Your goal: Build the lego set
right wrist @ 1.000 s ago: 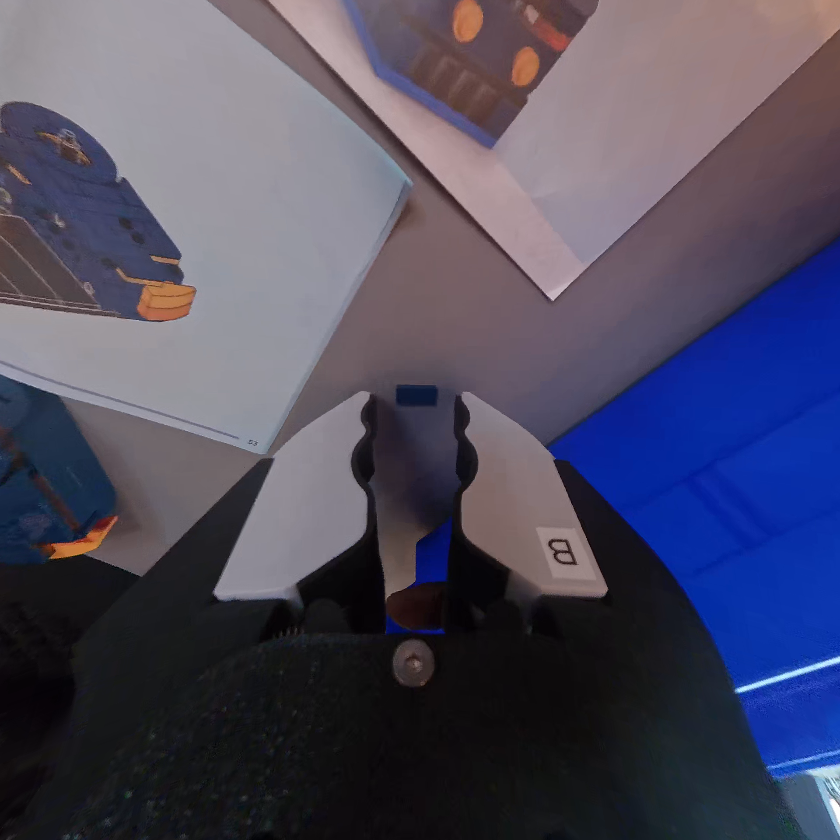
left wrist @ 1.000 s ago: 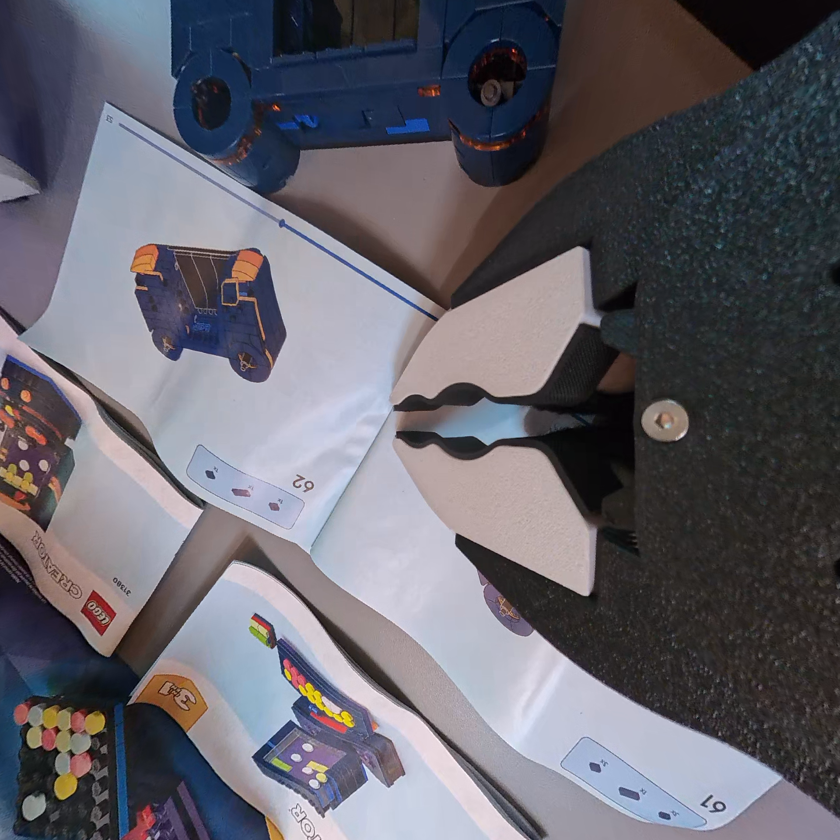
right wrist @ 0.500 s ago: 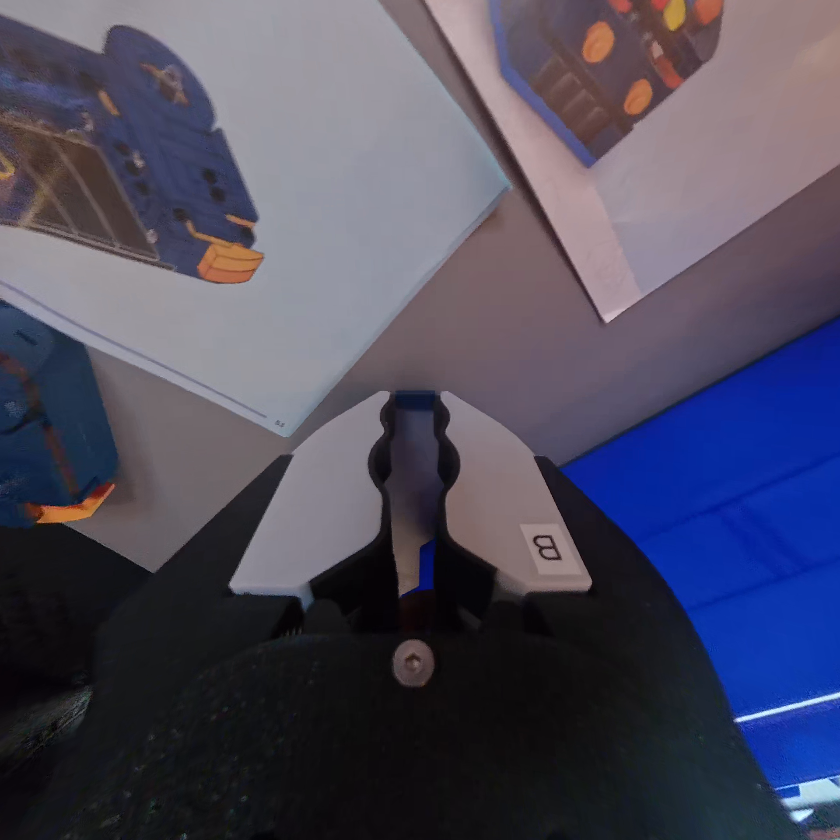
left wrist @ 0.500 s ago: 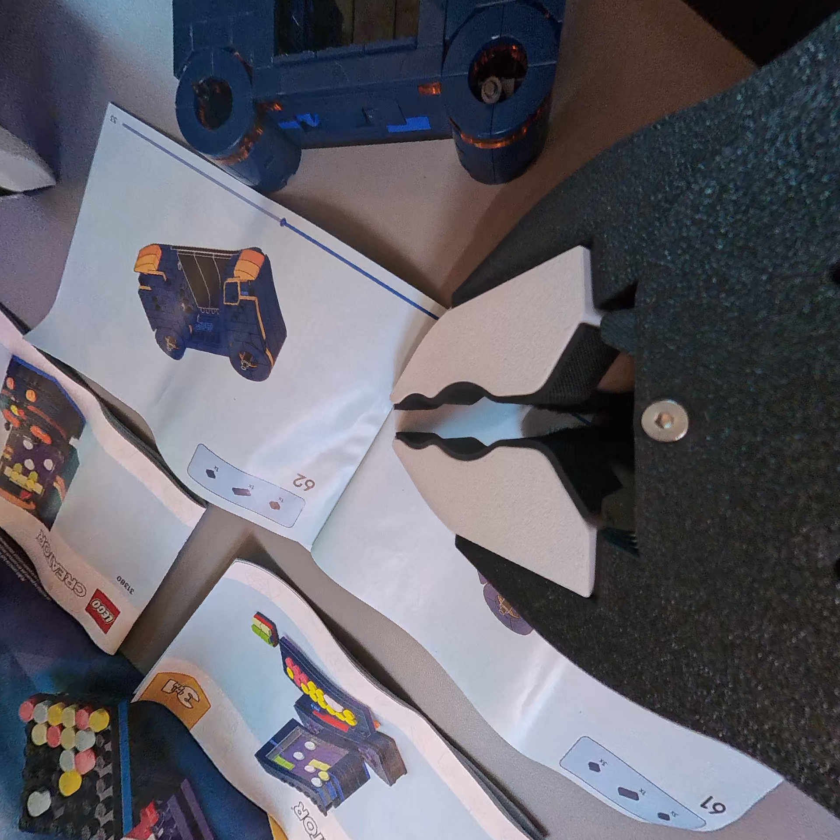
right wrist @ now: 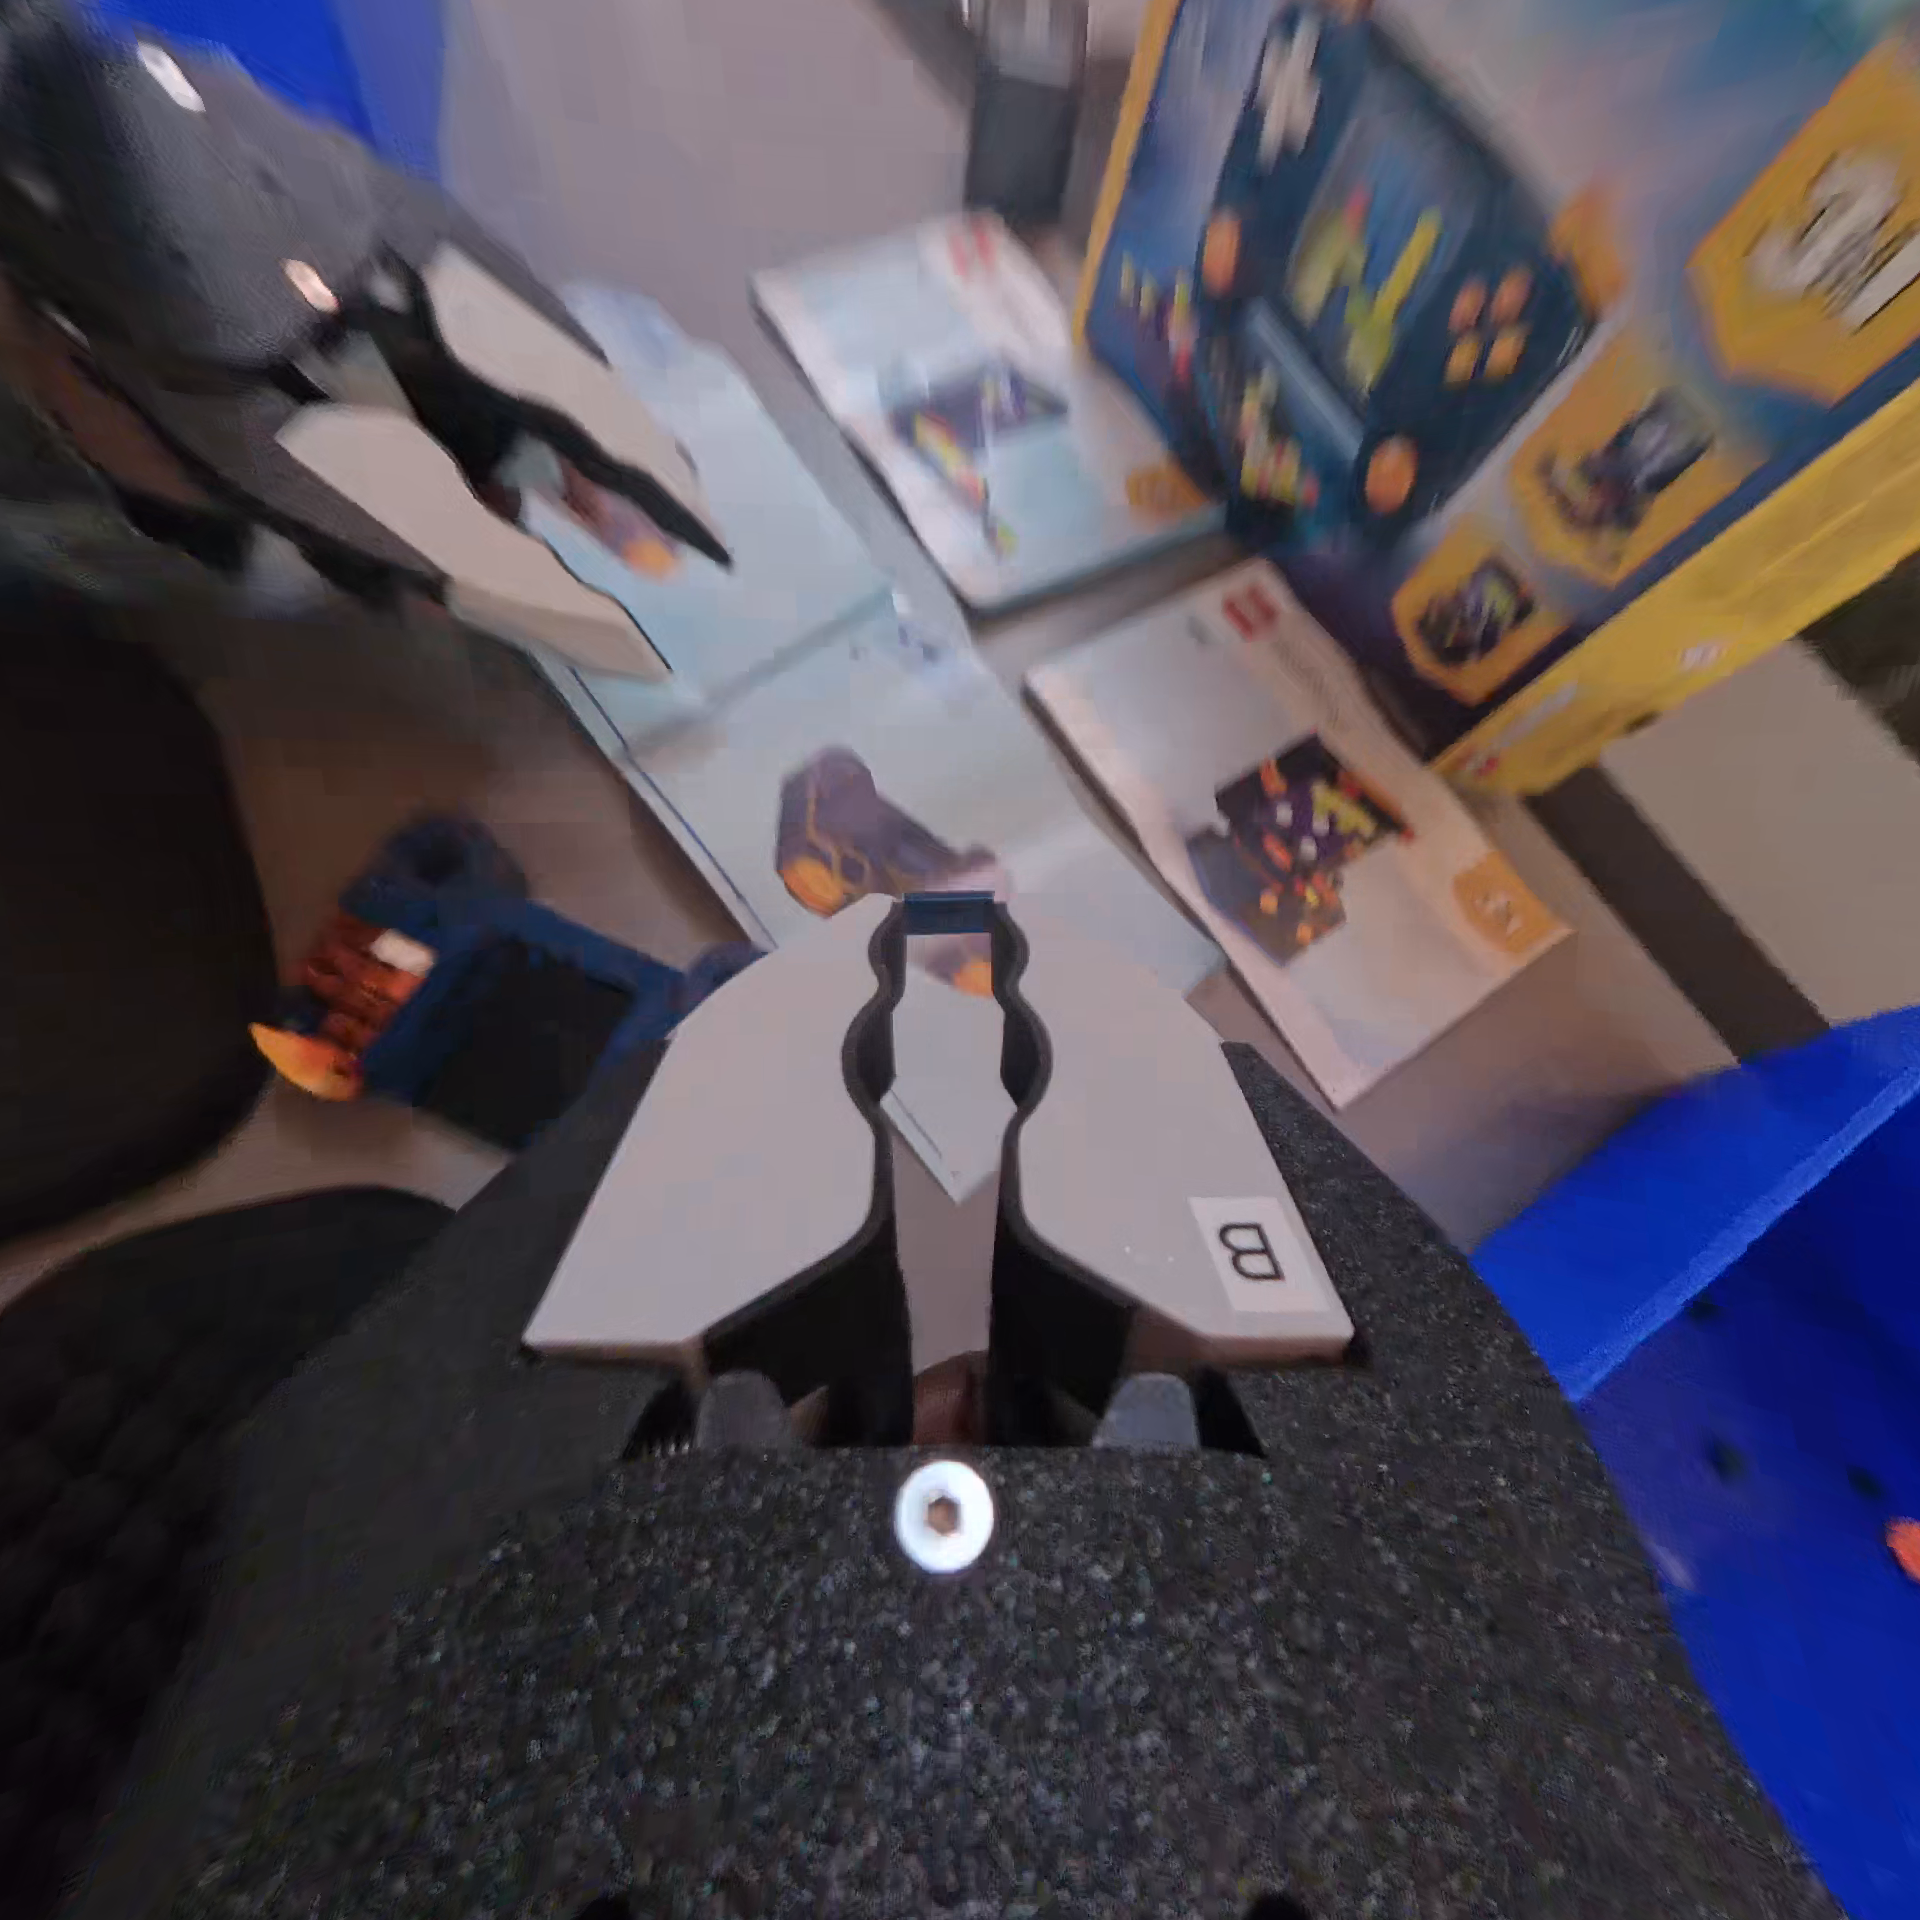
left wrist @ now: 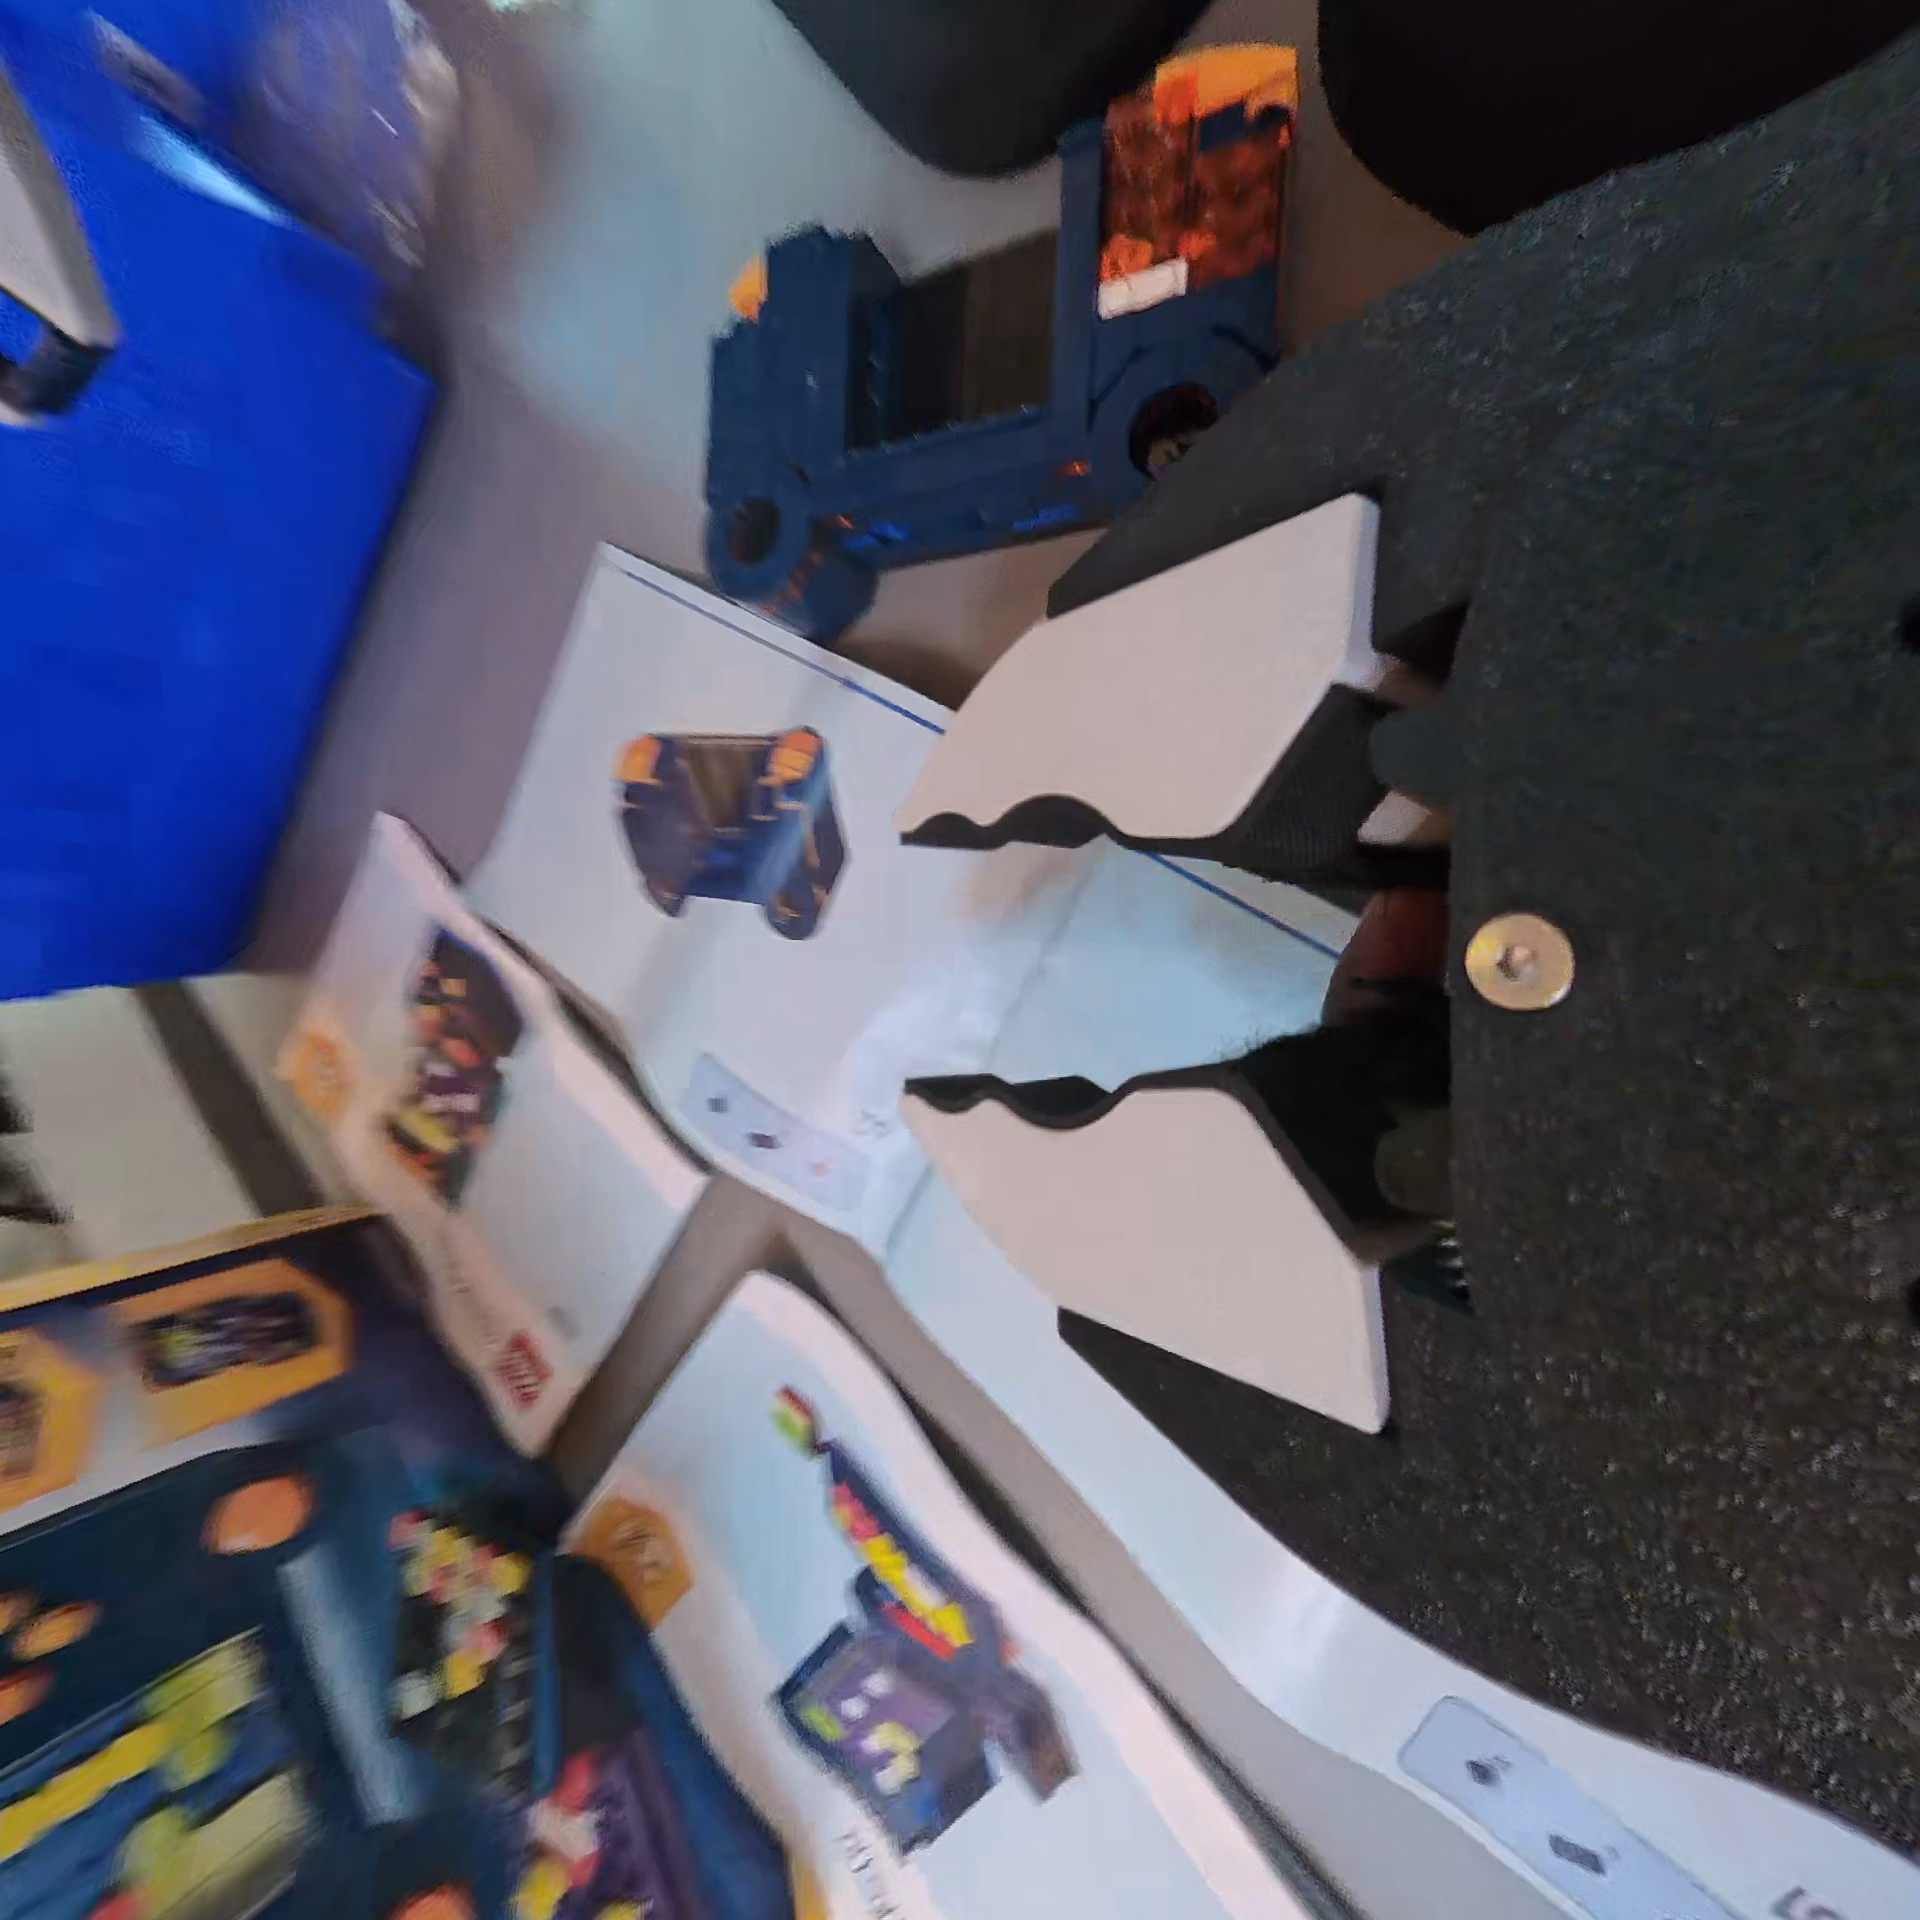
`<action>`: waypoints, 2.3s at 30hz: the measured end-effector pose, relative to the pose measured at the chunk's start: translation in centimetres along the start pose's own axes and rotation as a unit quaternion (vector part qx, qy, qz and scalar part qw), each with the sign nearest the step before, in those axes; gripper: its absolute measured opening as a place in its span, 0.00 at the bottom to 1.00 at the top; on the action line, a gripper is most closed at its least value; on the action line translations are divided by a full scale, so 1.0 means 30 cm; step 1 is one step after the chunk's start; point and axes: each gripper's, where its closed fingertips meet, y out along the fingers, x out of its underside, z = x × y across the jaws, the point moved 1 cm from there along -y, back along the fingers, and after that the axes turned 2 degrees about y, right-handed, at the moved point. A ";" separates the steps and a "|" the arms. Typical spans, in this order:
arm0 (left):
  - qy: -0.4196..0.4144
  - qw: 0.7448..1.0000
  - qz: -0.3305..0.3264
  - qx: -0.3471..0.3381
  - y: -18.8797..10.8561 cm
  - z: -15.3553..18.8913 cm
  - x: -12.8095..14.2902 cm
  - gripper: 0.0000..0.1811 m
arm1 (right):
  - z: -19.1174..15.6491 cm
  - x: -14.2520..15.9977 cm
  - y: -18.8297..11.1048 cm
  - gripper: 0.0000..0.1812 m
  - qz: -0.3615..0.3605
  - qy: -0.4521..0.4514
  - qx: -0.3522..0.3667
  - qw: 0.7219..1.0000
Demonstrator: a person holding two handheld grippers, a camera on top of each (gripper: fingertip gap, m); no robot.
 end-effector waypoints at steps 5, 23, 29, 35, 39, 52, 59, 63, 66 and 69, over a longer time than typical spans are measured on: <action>-0.029 0.987 0.160 0.006 -0.054 -0.004 -0.125 0.21 | -0.047 -0.027 -0.013 0.08 0.216 0.048 0.004 0.975; 0.035 0.967 0.192 0.166 -0.093 0.185 -0.171 0.27 | -0.058 0.129 0.038 0.08 0.222 0.017 0.052 0.974; 0.060 0.956 0.156 0.240 -0.129 0.224 -0.120 0.29 | -0.200 0.093 0.027 0.08 0.226 -0.021 -0.076 0.971; 0.123 0.957 0.072 0.251 -0.143 0.287 0.019 0.27 | -0.362 0.087 0.028 0.08 0.163 -0.105 -0.198 0.961; 0.187 0.954 0.011 0.233 -0.138 0.274 0.118 0.25 | -0.433 0.086 0.070 0.08 0.104 -0.165 -0.246 0.950; 0.268 0.938 0.020 0.219 -0.087 0.373 0.114 0.24 | -0.434 -0.045 0.115 0.08 0.280 -0.080 -0.234 0.928; 0.248 0.945 0.020 0.214 -0.083 0.354 0.114 0.26 | -0.331 -0.064 0.071 0.08 0.344 0.016 -0.244 0.907; 0.230 0.947 0.023 0.221 -0.084 0.350 0.112 0.26 | -0.312 -0.063 0.053 0.08 0.363 0.055 -0.279 0.887; 0.225 0.948 0.028 0.222 -0.086 0.347 0.109 0.26 | -0.309 -0.065 0.025 0.08 0.383 0.080 -0.322 0.862; 0.218 0.949 0.029 0.225 -0.087 0.345 0.106 0.26 | -0.295 -0.062 0.019 0.08 0.392 0.088 -0.328 0.855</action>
